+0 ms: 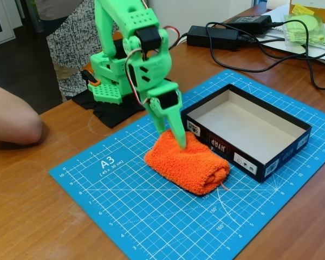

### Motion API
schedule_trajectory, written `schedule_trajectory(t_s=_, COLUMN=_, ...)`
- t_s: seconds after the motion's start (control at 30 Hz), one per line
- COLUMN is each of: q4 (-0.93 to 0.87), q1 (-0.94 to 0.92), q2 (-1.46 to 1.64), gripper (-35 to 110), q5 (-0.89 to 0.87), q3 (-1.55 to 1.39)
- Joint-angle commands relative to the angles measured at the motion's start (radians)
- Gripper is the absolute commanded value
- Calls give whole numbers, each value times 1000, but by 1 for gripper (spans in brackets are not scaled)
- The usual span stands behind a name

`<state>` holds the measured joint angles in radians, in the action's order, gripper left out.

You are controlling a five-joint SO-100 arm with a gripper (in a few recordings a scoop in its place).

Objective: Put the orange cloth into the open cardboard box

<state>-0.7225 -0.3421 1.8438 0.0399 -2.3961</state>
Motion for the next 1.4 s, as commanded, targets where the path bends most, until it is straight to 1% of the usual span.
schedule_trajectory(t_s=0.0, q4=-17, q1=-28, q2=-103, gripper=31, q5=38, q3=100)
schedule_trajectory(t_s=0.03, q4=-18, q1=-23, q2=-130, gripper=23, q5=44, q3=110)
schedule_trajectory(t_s=0.1, q4=-18, q1=-18, q2=-184, gripper=0, q5=28, q3=130)
schedule_trajectory(t_s=0.2, q4=-37, q1=-17, q2=-193, gripper=0, q5=11, q3=141)
schedule_trajectory(t_s=0.33, q4=-51, q1=-34, q2=-107, gripper=0, q5=9, q3=133)
schedule_trajectory(t_s=0.43, q4=-124, q1=-8, q2=-14, gripper=0, q5=28, q3=138)
schedule_trajectory(t_s=0.57, q4=-213, q1=40, q2=91, gripper=0, q5=-21, q3=186)
schedule_trajectory(t_s=0.73, q4=-336, q1=106, q2=146, gripper=0, q5=-64, q3=310)
schedule_trajectory(t_s=0.9, q4=-414, q1=179, q2=98, gripper=0, q5=-114, q3=430)
schedule_trajectory(t_s=1.07, q4=-423, q1=278, q2=38, gripper=0, q5=-175, q3=512)
schedule_trajectory(t_s=1.17, q4=-459, q1=360, q2=32, gripper=0, q5=-212, q3=561)
schedule_trajectory(t_s=1.37, q4=-589, q1=480, q2=14, gripper=0, q5=-281, q3=765)
